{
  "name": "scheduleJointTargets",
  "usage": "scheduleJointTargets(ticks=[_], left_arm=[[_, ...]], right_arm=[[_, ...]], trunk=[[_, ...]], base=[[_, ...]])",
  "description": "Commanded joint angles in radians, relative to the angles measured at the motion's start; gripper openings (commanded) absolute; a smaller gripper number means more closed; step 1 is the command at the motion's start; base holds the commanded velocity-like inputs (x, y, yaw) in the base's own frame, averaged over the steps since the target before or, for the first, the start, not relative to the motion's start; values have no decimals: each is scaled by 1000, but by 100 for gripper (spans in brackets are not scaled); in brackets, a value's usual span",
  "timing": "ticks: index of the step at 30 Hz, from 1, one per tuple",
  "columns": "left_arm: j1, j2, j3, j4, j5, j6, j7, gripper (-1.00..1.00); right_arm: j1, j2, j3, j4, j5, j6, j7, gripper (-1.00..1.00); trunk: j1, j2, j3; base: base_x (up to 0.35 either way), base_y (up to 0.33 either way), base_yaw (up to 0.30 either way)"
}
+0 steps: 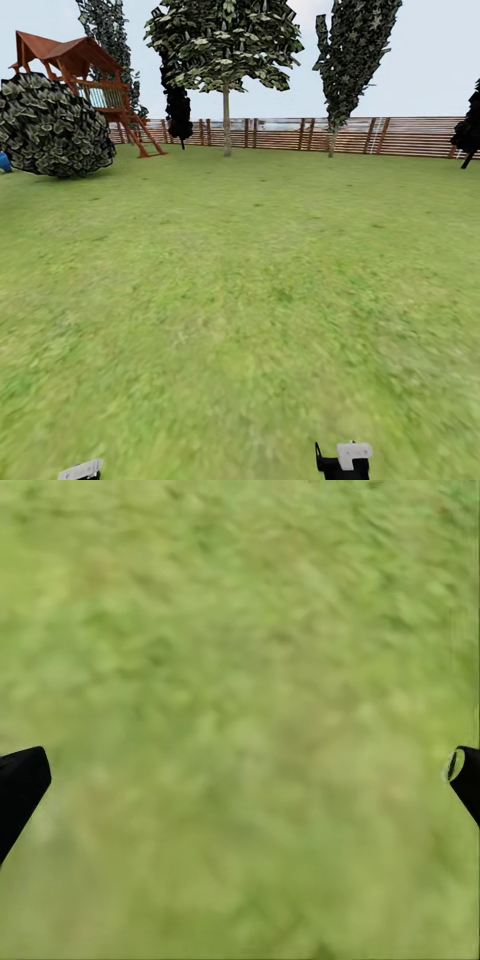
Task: In the garden, pick up the pesticide atomizer on the floor and spray pesticide onto both trees until each tree trunk is fully covered.
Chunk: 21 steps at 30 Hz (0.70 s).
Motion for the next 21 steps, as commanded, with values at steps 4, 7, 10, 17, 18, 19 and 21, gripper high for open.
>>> scheduleJointTargets(ticks=[4,7,10,17,18,19,21], left_arm=[[-1,0,9,1,-9,-4,-5,-100],[-1,0,9,1,-9,-4,-5,-100],[-1,1,9,0,-8,-5,-5,-100],[-1,0,8,0,-9,-5,-6,-100],[-1,0,8,0,-9,-5,-6,-100],[-1,0,8,0,-10,-5,-6,-100],[-1,0,8,0,-10,-5,-6,-100]], right_arm=[[1,0,9,0,-6,-2,-3,100],[2,0,9,1,-6,-2,-3,100],[2,0,9,1,-6,-2,-3,100],[2,0,9,2,-6,-1,-3,100],[2,0,9,1,-6,-2,-3,100],[2,0,9,2,-6,-1,-3,100],[2,0,9,2,-6,-1,-3,100]], trunk=[[0,0,-1],[0,0,-1],[0,0,-1],[0,0,-1],[0,0,-1],[0,0,-1],[0,0,-1]], base=[[338,0,0],[338,0,0],[338,0,0],[338,0,0],[338,0,0],[338,0,0],[338,0,0]])
